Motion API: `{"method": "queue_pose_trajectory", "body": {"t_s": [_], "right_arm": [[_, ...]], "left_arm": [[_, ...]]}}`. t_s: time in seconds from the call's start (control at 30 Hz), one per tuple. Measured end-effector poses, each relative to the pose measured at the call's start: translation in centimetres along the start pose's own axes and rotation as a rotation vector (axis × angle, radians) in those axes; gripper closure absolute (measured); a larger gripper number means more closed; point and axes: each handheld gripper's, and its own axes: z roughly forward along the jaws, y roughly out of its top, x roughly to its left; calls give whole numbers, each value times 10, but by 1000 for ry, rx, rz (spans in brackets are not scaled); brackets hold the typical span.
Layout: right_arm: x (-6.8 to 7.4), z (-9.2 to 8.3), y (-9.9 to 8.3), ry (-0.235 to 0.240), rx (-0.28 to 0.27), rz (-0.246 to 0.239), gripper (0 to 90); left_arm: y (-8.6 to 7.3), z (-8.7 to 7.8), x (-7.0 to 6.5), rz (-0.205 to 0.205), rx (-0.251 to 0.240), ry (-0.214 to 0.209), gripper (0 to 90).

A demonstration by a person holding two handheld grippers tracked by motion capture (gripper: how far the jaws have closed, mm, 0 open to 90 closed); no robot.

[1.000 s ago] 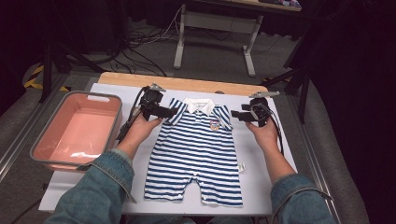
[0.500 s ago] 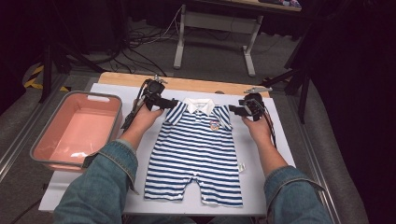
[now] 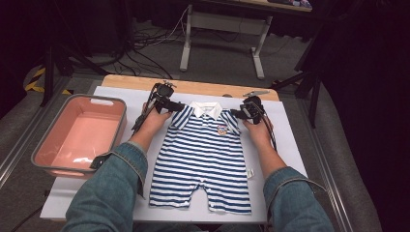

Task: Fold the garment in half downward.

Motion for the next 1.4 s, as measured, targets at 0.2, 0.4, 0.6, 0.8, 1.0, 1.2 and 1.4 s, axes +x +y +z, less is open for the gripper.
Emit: {"method": "queue_pose_trajectory", "body": {"t_s": [0.2, 0.4, 0.6, 0.8, 1.0, 1.2, 1.4], "right_arm": [[-4, 9, -4, -9, 14, 23, 485], [-7, 17, -7, -17, 56, 47, 488], [-10, 21, -1, -4, 103, 61, 497], [-12, 22, 1, 10, 107, 86, 560], [-6, 25, 7, 31, 105, 71, 588], [-2, 28, 9, 37, 113, 48, 772], [-1, 23, 11, 26, 113, 19, 873]], "left_arm": [[1, 8, 6, -12, 28, 18, 231], [-4, 18, 11, -16, 65, 46, 293], [-7, 21, 14, -5, 76, 79, 348], [-6, 23, 11, -2, 60, 80, 402], [-4, 25, 8, -12, 46, 49, 503], [-3, 26, 6, 0, 46, 27, 636], [-1, 25, -1, 49, 70, 18, 886]]}}
